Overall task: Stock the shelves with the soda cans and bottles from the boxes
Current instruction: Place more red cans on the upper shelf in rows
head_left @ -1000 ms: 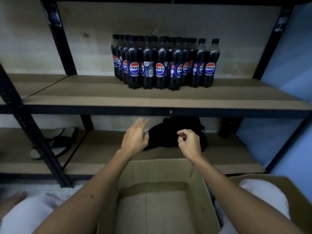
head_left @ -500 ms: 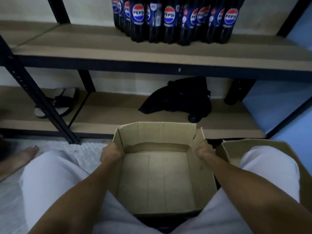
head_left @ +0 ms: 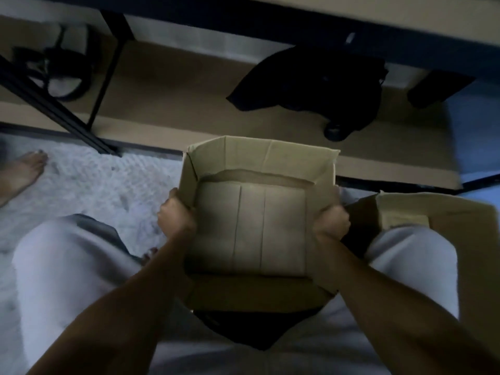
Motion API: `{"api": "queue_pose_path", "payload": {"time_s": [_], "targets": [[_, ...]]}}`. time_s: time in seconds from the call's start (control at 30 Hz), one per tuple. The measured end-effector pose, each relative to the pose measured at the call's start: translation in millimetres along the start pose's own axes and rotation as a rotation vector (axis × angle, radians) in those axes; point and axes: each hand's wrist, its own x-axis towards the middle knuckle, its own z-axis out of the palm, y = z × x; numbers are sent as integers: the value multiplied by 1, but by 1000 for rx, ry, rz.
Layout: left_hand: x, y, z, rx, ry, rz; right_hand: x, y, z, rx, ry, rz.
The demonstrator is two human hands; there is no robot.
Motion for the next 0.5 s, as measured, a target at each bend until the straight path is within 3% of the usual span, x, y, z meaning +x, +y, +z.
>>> {"api": "queue_pose_path", "payload": {"time_s": [0.1,0.27,0.4,0.5], "targets": [[-2,-2,-22,-79,-43,-95,-5,-9,-20,-5,-11,76],[-4,-13,-85,-190,6,-189,-28,-38,-41,-61,-84,-72],[-3,-20,-136,-270,78,-272,-47,-77,-48,-79,-278,-100],[-1,-37,-165,-327,130,-336,-67,-110,-46,-20,-292,-216]]}}
